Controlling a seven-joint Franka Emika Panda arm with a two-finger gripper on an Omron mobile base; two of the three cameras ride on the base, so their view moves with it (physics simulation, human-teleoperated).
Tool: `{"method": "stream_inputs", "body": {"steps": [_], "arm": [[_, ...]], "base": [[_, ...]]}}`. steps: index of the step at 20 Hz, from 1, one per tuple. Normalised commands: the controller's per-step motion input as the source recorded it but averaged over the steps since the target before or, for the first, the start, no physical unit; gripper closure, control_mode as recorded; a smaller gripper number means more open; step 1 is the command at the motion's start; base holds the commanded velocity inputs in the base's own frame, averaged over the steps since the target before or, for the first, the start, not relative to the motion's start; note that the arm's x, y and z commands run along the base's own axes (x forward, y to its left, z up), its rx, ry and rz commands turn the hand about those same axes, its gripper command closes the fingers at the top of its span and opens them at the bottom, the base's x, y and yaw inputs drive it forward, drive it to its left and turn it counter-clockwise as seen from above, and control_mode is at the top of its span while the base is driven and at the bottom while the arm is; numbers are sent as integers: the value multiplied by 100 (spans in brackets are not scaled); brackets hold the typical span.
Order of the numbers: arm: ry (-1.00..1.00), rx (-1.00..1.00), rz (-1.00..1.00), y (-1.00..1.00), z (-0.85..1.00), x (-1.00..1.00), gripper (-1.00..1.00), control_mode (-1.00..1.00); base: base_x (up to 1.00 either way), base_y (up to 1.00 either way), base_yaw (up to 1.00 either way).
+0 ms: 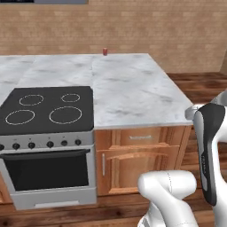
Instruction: Four empty soda cans are scattered around the kitchen. Gather all the cans and cluster them next to the stove for recycling.
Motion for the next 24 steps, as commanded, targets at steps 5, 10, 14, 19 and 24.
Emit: {"method": "stream_inputs", "body": {"steps": [5,10,14,19,24], "arm": [[0,0,0,0,0,0,-100,100],[0,0,0,0,0,0,-100,100],[0,0,0,0,0,0,-100,100],[0,0,0,0,0,0,-100,100],[0,0,0,0,0,0,-100,100]], "base": [[-9,-100,5],[-9,-100,6],[-4,-100,6],[0,-100,5],[6,-100,5]]}}
